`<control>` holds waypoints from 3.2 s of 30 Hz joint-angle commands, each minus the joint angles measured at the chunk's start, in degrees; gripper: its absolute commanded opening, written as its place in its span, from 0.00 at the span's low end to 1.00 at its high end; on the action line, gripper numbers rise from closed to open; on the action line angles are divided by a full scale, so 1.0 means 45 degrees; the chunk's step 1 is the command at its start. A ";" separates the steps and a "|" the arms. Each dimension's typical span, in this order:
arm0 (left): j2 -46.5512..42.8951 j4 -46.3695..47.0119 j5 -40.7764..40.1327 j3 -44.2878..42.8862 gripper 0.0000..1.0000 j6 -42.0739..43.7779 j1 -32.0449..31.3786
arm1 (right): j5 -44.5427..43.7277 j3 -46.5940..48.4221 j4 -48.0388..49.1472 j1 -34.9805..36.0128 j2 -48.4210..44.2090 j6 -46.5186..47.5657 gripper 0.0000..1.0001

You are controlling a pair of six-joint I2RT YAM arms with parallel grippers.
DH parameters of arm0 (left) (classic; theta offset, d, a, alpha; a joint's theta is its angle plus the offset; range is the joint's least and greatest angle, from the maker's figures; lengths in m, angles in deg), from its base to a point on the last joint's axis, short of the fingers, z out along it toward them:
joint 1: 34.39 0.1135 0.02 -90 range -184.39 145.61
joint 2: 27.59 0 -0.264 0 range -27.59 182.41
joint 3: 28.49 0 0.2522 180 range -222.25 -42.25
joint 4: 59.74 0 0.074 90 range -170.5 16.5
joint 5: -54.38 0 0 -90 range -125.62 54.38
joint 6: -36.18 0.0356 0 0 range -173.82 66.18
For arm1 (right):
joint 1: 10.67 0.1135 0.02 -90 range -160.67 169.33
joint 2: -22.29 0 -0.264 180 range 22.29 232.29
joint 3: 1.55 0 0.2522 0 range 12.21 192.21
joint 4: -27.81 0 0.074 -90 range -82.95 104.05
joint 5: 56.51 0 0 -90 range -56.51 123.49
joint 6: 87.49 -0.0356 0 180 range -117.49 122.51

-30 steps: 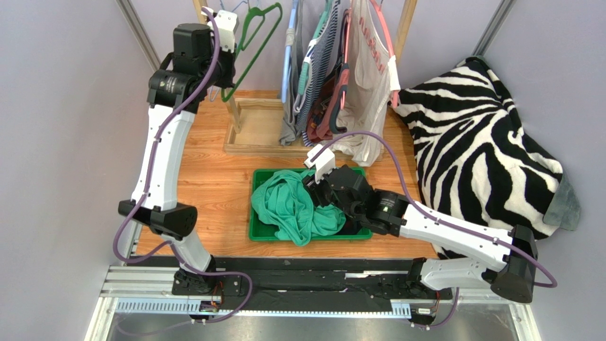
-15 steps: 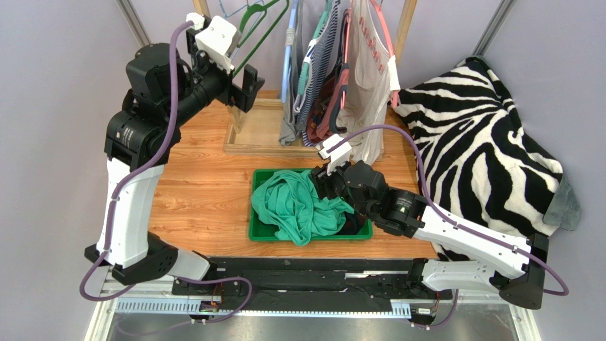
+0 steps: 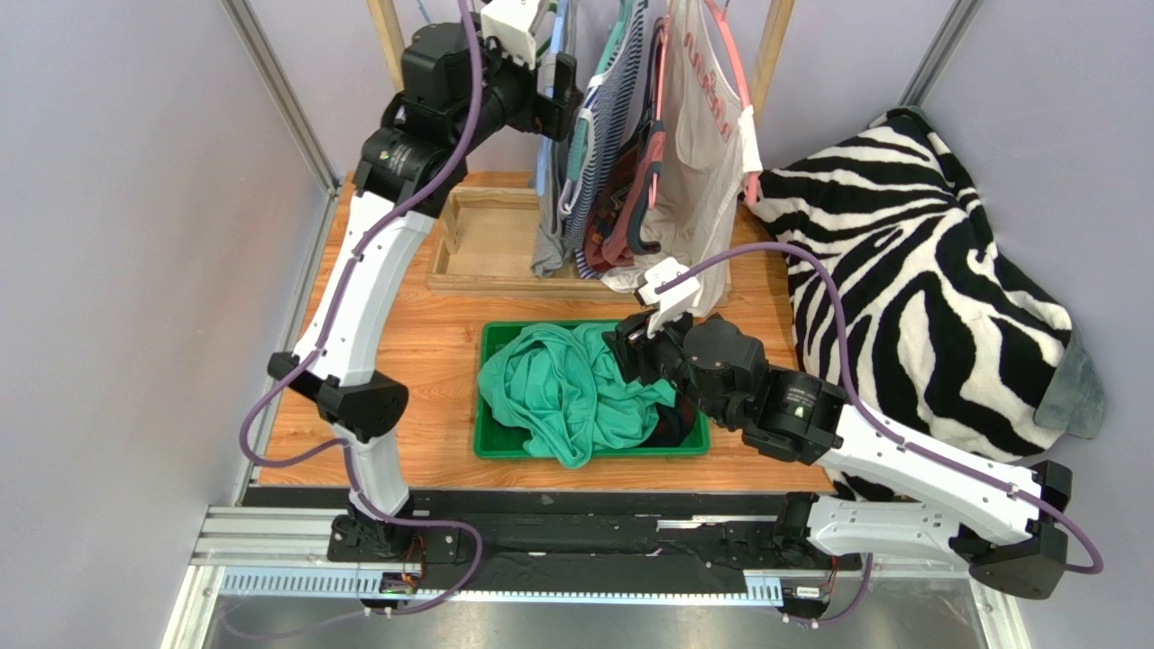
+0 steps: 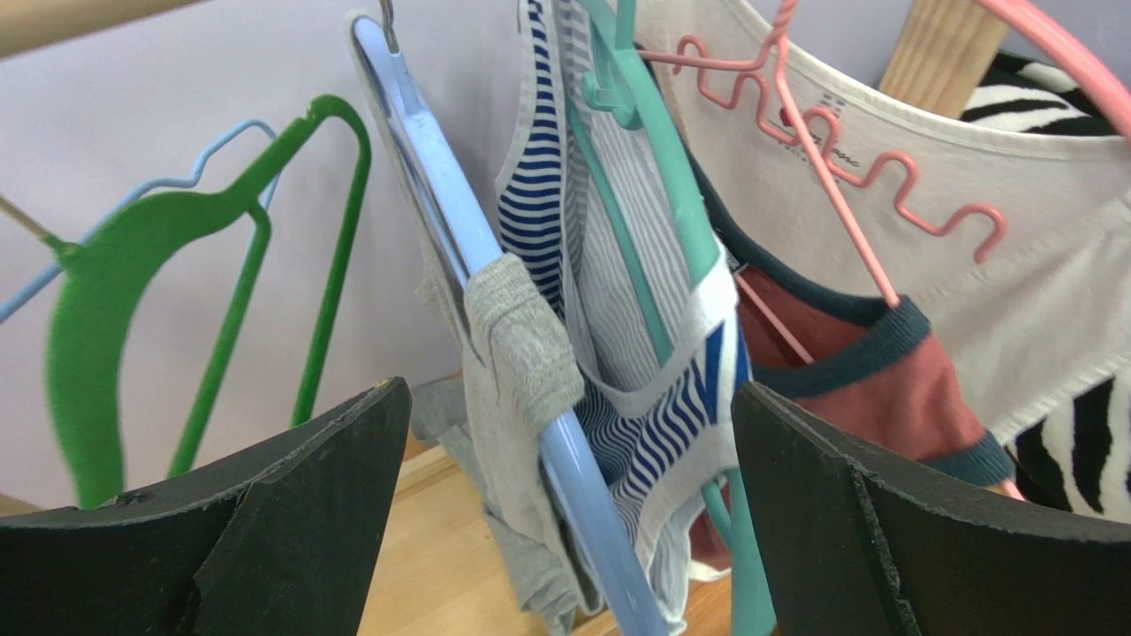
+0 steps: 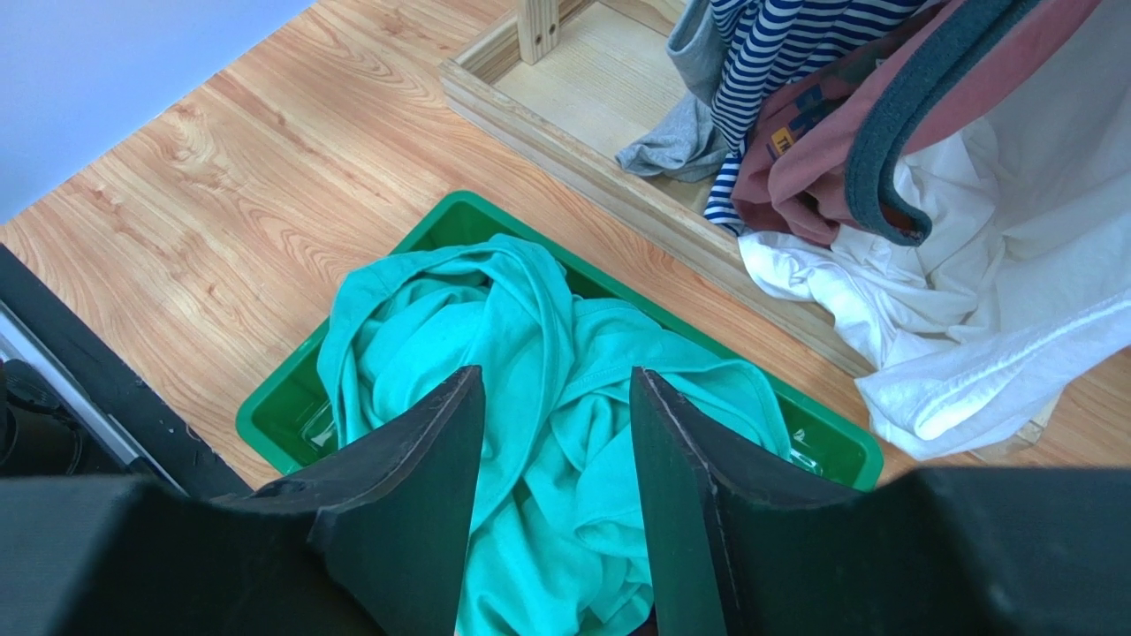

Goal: Remove the tank top from the hanger
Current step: Pick up the hanger from the clothesline.

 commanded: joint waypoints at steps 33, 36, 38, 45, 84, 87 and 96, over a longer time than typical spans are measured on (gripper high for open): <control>-0.0186 0.0289 -0.0698 0.0485 0.40 0.1278 0.0012 | -0.1347 -0.1202 -0.0924 0.0162 -0.2176 -0.0605 0.39; -0.0186 0.0094 -0.0620 0.0544 0.48 0.1317 0.0012 | -0.1328 -0.1202 -0.0943 0.0162 -0.2118 -0.0625 0.39; -0.0167 0.0015 -0.0620 0.0525 0.47 0.1278 0.0012 | -0.1347 -0.1240 -0.0963 0.0162 -0.2156 -0.0625 0.39; 0.0048 -0.0200 -0.0171 0.0290 0.21 0.1200 0.0012 | -0.1542 -0.1319 -0.1100 0.0162 -0.2352 -0.0703 0.35; -0.4656 0.0348 -0.1402 0.2728 0.00 0.2841 -0.0007 | -0.1640 -0.1164 -0.2017 0.0162 -0.3172 -0.1152 0.26; -0.5847 -0.0296 -0.1128 0.4057 0.00 0.2899 -0.0007 | -0.1640 -0.1085 -0.2096 0.0162 -0.3250 -0.1094 0.26; -0.8115 -0.0767 -0.0214 0.3790 0.00 0.3016 -0.0027 | -0.1425 -0.0655 -0.2252 0.0181 -0.3368 -0.1054 0.26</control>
